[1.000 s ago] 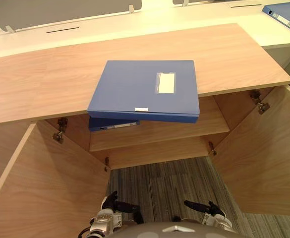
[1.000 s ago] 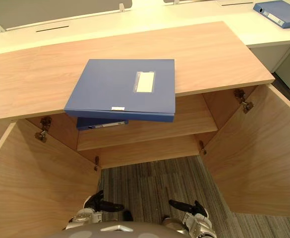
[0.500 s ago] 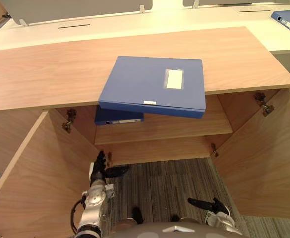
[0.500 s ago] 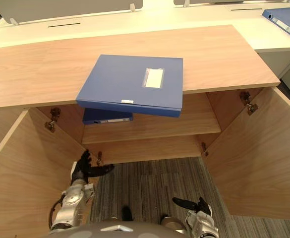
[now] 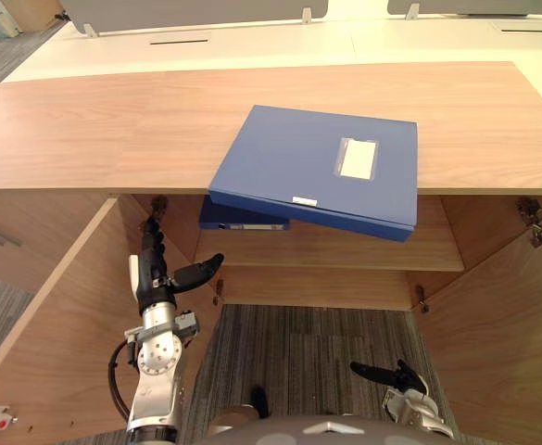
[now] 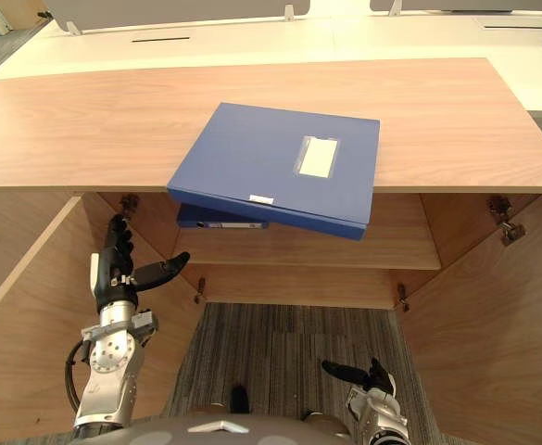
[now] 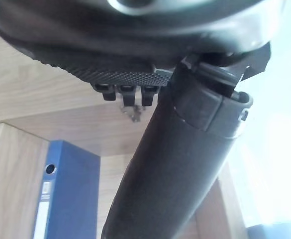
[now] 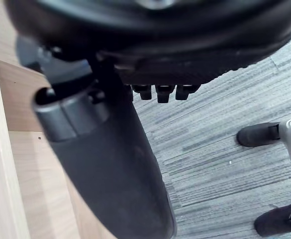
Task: Walk over to the cabinet, pick up the folder, carry it to the office cabinet, place the folder inside the office cabinet, then close the office cabinet door
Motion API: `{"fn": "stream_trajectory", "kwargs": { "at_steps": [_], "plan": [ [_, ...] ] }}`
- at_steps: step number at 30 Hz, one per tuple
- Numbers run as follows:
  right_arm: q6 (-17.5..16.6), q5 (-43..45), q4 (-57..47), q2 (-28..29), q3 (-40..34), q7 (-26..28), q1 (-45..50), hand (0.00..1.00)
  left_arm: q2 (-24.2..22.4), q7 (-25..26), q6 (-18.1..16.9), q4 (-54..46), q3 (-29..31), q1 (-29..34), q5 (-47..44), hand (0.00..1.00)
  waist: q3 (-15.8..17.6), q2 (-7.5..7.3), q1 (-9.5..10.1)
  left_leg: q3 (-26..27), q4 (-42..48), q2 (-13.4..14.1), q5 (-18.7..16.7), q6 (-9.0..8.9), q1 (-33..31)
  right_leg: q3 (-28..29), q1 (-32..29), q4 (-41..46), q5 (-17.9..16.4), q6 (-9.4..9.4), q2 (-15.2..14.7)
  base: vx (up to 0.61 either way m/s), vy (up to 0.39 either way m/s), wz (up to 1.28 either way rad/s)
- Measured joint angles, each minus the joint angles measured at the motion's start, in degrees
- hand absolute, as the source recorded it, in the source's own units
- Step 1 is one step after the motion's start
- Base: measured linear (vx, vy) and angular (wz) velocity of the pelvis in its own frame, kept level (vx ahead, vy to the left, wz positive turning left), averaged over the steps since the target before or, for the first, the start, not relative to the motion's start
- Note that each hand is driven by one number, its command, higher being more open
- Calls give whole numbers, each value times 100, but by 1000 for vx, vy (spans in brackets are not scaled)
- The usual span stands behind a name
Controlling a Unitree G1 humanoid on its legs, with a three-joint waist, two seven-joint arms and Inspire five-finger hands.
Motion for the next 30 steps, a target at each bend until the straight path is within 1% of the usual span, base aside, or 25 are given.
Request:
{"fn": "stream_trajectory", "kwargs": {
  "at_steps": [6, 9, 14, 19, 22, 24, 28, 30],
  "plan": [
    [-7, -1, 33, 4, 45, -5, 61, 100, -10, -4, -38, -441, -4, 180, -17, 100, 0, -1, 7, -7, -11, 17, 4, 5, 4, 21, -6, 8, 1, -2, -3, -82, 3, -2],
    [-10, -2, 95, -28, 210, -11, 165, 100, -194, -69, -46, -1015, -16, 333, -61, 100, -11, -11, 13, -31, -12, 31, 36, 23, -93, 80, -94, 17, 7, -9, 3, -92, 3, 1],
    [4, -4, 198, -27, 269, -10, 371, 100, -265, -102, -154, -1637, -107, 371, -230, 100, -35, -9, 12, -51, -11, 47, 72, 15, -118, 81, -88, 34, 17, -21, 26, -65, -7, 2],
    [4, -6, 227, -44, 277, -12, 426, 100, -282, -98, -260, -2077, -244, 369, -226, 100, -141, -18, 10, -47, -8, 60, 93, -2, -116, 124, -88, 35, 31, -44, 64, 0, 0, 0],
    [4, -89, 262, -110, 446, 8, 422, 100, -257, -272, -291, -2213, -313, 371, -230, 100, -192, 35, 9, 0, -7, 70, 94, -3, -60, 205, -86, 37, 38, -55, 80, -29, 0, -9],
    [4, -224, 262, -138, 455, 62, 422, 100, -172, -386, -291, -2262, -313, 361, -232, 100, -242, 99, 3, 39, -7, 82, 93, -3, -43, 257, -83, 39, 49, -70, 97, -38, 1, -12],
    [25, -232, 273, -223, 476, 110, 429, 100, 30, -357, -291, -2296, -308, 304, -182, 100, -304, 190, 3, 125, -8, 124, 95, -8, 26, 346, -66, 39, 76, -106, 138, -49, -7, -12],
    [29, -257, 294, -251, 499, 117, 439, 100, 108, -335, -291, -2296, -309, 237, -40, 100, -329, 198, 2, 145, -8, 148, 101, -17, 39, 373, -58, 39, 83, -117, 163, -56, -22, -8]
  ]
}}
